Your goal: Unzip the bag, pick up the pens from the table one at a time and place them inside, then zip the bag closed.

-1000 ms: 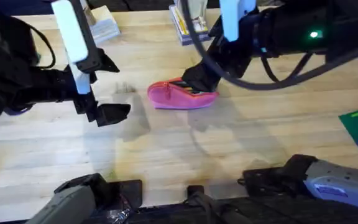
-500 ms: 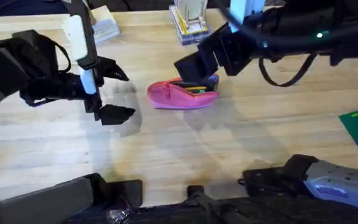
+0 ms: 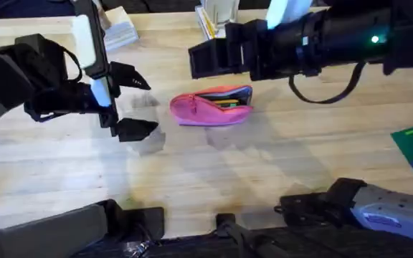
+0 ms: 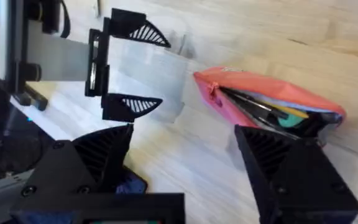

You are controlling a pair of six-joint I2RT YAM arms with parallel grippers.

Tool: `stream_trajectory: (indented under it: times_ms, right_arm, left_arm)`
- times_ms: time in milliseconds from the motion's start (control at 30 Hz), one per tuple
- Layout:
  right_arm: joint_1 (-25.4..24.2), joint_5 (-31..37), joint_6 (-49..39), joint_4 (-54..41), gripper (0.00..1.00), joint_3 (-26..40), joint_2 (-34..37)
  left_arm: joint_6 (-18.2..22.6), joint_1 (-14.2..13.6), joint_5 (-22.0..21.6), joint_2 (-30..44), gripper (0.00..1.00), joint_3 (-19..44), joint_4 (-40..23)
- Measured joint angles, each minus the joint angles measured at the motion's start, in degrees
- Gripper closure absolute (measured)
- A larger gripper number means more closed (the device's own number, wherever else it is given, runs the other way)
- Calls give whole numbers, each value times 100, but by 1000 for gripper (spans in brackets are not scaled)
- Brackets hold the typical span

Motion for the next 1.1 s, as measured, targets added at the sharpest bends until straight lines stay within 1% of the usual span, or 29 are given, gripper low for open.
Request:
stream_trajectory:
  times_ms: [300, 467, 567, 700, 767, 800, 933, 1100]
  right_arm:
    - [69, -123, 124, 0, 3, 0, 0]
    - [85, -122, 351, 0, 3, 0, 2]
    - [213, -122, 526, 2, 3, 2, 53]
    - [514, -72, 828, 2, 3, 2, 347]
    - [648, 44, 995, 2, 3, 2, 514]
    - [854, 390, 1339, 4, 3, 2, 759]
    - [1123, 863, 1763, 37, 3, 2, 1030]
    - [1473, 1266, 2207, 61, 3, 2, 1387]
  left_arm:
    - [0, 0, 4, 0, 6, 0, 0]
    - [0, 0, 4, -1, 6, 0, 2]
    - [0, 0, 4, 0, 7, 0, 0]
    - [1, 0, 4, 0, 7, 0, 0]
    - [2, 0, 4, 0, 7, 0, 0]
    - [2, 0, 4, 0, 7, 0, 2]
    - [2, 0, 4, 0, 7, 0, 0]
    - [2, 0, 4, -1, 7, 0, 1]
